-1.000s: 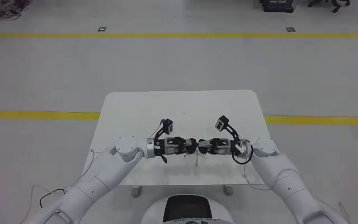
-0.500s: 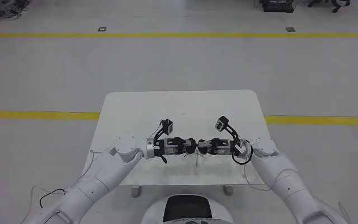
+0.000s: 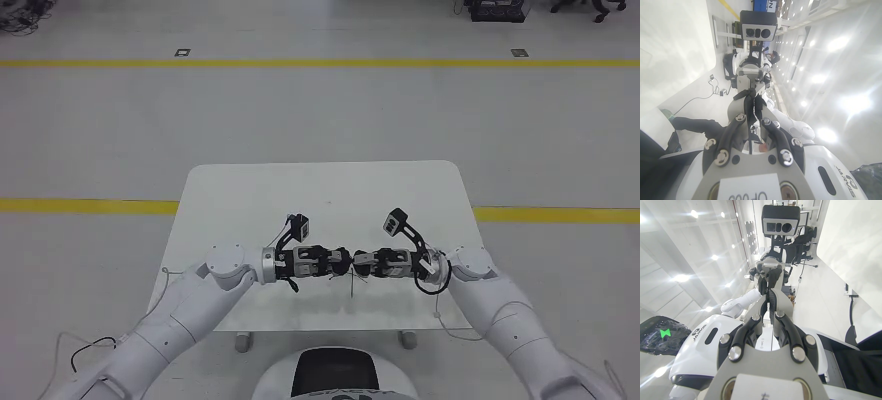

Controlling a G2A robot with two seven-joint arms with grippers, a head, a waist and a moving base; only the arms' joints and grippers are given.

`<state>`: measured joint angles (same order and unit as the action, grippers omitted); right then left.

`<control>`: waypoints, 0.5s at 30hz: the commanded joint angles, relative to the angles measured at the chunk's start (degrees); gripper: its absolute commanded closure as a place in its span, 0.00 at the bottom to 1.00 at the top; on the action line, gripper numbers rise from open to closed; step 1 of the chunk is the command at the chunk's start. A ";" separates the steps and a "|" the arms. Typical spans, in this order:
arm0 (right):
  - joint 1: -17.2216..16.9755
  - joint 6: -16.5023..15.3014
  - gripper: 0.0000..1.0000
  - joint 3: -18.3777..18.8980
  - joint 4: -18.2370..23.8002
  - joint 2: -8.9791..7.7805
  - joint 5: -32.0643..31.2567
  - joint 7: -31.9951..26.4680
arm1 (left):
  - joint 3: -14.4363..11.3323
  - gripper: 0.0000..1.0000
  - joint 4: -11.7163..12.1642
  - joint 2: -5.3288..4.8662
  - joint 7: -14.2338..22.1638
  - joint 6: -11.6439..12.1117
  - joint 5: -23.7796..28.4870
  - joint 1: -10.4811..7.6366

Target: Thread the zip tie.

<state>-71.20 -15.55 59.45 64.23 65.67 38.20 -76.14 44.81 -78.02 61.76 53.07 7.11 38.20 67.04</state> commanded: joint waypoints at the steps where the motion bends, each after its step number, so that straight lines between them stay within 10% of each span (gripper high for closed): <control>1: 0.02 0.01 1.00 -0.05 -0.04 0.02 0.02 0.04 | 0.00 0.96 0.01 0.02 0.09 0.04 -0.02 0.01; 8: 0.10 -0.06 1.00 -0.16 -0.28 0.11 0.43 -0.05 | 0.02 1.00 0.12 0.06 0.40 0.29 -0.07 0.02; 9: 0.11 0.01 0.63 -0.17 -0.33 0.11 0.54 -0.11 | 0.03 1.00 0.13 0.07 0.44 0.30 -0.06 0.03; 10: 0.09 0.16 0.00 -0.14 -0.38 0.14 1.01 -0.13 | 0.04 1.00 0.17 0.07 0.48 0.33 -0.08 0.03; 15: -0.18 -0.01 0.00 0.78 -0.34 0.01 1.94 0.40 | 0.28 1.00 0.66 0.04 0.40 0.75 -0.27 0.12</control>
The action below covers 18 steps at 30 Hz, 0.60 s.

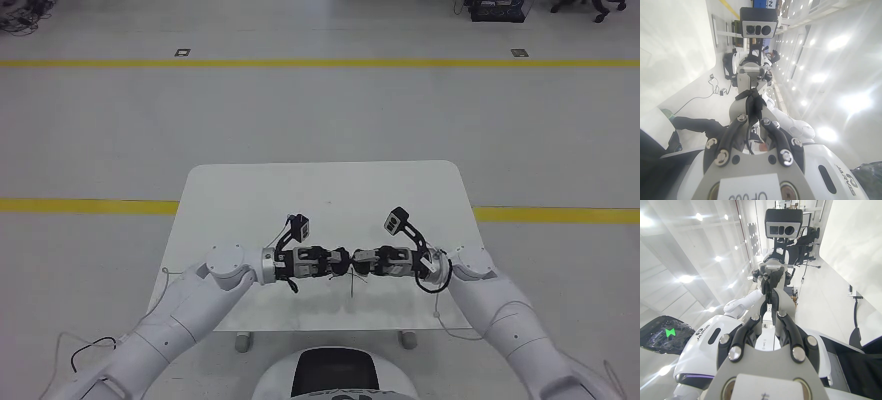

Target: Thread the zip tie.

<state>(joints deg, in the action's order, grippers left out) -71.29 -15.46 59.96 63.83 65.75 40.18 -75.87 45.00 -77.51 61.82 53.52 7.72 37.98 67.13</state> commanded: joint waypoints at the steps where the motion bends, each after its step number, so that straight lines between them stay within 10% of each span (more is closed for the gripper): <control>1: -0.19 -0.19 0.00 0.56 0.15 -0.16 -0.18 0.29 | 0.24 1.00 0.31 -0.05 -0.24 0.39 -0.13 0.07; 18: -1.19 -0.04 0.00 2.61 1.27 -0.83 -0.97 1.04 | 1.34 1.00 -0.24 -0.60 0.22 3.54 -2.92 1.12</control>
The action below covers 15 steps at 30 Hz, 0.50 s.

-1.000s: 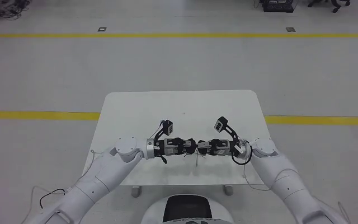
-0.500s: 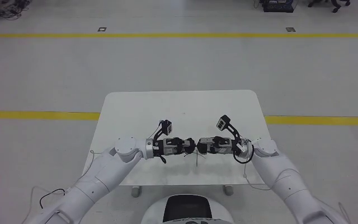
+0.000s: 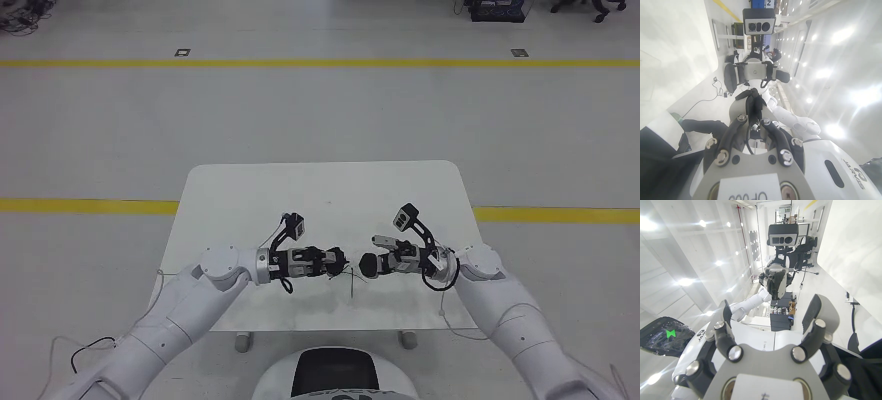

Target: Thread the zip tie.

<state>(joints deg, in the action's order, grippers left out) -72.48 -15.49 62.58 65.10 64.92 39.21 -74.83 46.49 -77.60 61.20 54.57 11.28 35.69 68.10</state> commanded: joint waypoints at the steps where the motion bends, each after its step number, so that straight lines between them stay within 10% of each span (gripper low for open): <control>1: 0.00 0.00 0.00 0.00 0.00 0.00 0.00 0.00 | 0.05 1.00 0.02 -0.07 -1.86 0.02 -1.59 0.25; 15: 0.00 0.00 0.00 0.00 0.00 0.00 0.00 0.00 | 11.53 1.00 -2.29 -4.02 0.73 2.54 -3.53 5.10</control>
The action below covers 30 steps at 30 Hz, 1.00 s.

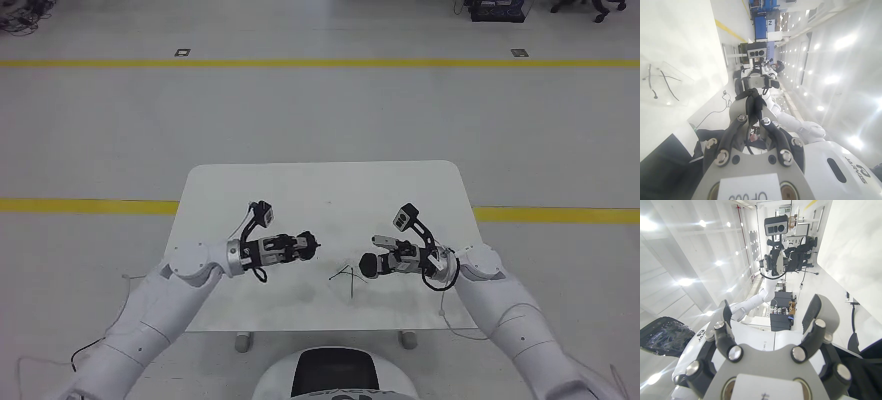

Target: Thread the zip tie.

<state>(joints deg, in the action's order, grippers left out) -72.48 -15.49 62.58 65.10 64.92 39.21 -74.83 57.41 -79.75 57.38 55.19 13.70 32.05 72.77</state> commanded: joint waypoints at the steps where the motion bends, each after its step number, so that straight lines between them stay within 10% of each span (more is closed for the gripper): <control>1: 0.00 0.00 0.00 0.00 0.00 0.00 0.00 0.00 | 1.05 1.00 -0.28 -0.35 0.24 0.24 0.04 0.68; 9: 0.10 -0.15 0.00 -0.16 0.47 -0.03 -1.22 0.52 | 3.07 1.00 -0.76 -0.97 1.11 0.55 0.35 1.63; 15: 3.60 -3.05 0.00 -2.27 5.37 -0.63 -17.36 -0.23 | 3.07 1.00 -0.76 -0.97 1.11 0.55 0.35 1.63; 23: 7.24 4.83 0.00 -9.05 8.91 -0.32 -36.17 2.60 | 3.07 1.00 -0.76 -0.97 1.11 0.55 0.35 1.63; 30: 7.24 4.83 0.00 -9.05 8.91 -0.32 -36.17 2.60 | 3.07 1.00 -0.76 -0.97 1.11 0.55 0.35 1.63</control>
<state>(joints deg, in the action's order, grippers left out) -65.24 -10.67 53.53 74.01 64.61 3.06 -72.22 60.48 -80.50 56.41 56.29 14.26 32.40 74.40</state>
